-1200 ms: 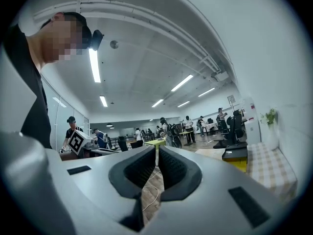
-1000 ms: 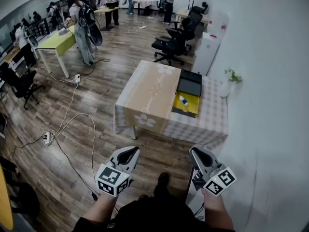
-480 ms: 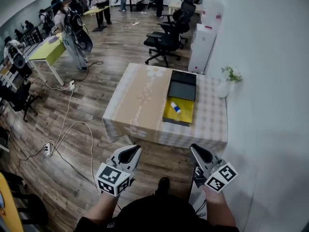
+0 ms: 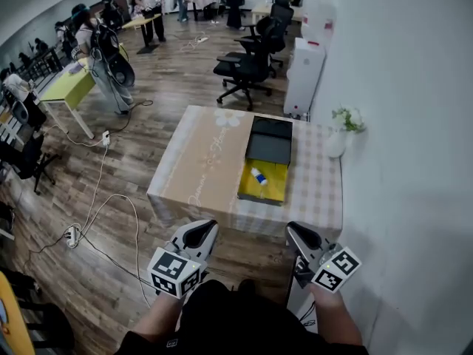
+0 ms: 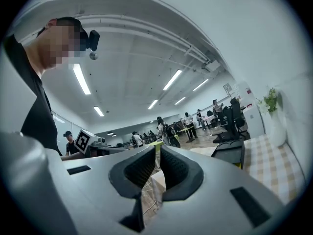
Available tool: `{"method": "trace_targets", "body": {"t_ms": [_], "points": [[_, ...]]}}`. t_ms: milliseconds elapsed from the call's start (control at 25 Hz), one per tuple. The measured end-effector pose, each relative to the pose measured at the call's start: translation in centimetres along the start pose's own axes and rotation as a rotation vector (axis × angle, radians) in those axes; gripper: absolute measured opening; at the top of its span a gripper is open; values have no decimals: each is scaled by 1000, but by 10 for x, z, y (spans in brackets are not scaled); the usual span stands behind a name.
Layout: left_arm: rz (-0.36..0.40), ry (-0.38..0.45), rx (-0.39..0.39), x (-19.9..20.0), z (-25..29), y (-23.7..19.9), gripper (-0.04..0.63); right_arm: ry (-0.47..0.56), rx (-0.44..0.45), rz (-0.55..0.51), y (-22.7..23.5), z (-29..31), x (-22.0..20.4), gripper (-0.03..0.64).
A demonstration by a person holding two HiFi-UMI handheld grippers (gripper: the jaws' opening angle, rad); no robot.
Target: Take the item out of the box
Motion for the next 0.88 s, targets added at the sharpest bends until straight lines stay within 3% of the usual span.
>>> {"method": "trace_targets", "body": {"t_ms": [400, 880], "points": [[-34, 3, -33, -3, 38, -22, 20, -51, -22, 17, 31, 23, -6, 41], [-35, 7, -50, 32, 108, -136, 20, -110, -89, 38, 107, 122, -7, 41]]}}
Point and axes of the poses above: the fingertips, and each gripper's own axes: z forward along the fingers, y to its right, x out of its top, the point moved 5 cm from there along -z, backward along the fingers, and after that the axes turned 3 degrees about -z, right-handed, at the moved point
